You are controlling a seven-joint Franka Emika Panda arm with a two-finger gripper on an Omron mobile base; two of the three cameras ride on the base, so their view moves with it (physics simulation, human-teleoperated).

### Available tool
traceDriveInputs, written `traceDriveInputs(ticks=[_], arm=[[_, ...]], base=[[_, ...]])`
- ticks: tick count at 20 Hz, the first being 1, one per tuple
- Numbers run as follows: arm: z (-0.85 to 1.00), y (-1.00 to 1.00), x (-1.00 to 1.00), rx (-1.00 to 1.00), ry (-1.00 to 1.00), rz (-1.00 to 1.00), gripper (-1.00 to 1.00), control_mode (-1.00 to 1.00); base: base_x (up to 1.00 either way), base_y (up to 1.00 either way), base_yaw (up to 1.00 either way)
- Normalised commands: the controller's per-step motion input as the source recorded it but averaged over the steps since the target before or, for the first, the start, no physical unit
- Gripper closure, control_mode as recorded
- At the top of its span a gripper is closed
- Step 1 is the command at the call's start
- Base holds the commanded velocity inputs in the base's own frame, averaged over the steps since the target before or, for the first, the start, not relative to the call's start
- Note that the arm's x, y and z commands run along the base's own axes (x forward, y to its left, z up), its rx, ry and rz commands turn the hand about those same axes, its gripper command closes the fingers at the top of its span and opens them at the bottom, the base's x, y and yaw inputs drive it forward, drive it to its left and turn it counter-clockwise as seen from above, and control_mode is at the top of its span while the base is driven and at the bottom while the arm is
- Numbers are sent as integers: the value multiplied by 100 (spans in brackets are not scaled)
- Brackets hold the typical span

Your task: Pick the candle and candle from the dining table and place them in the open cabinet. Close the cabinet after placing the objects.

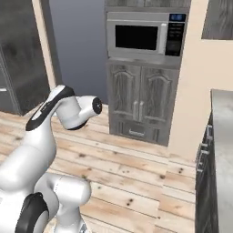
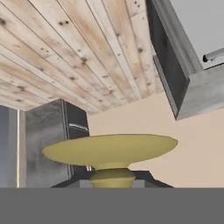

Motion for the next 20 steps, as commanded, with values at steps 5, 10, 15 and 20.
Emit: traceDriveInputs(ticks=[5, 10, 15, 20], arm=[[0, 0, 0, 0, 0, 0, 100, 100], [0, 0, 0, 0, 0, 0, 100, 100], [0, 0, 0, 0, 0, 0, 100, 100], [0, 0, 0, 0, 0, 0, 100, 100]], base=[[19, -46, -54], [49, 3, -53], [67, 36, -49], [76, 46, -45]])
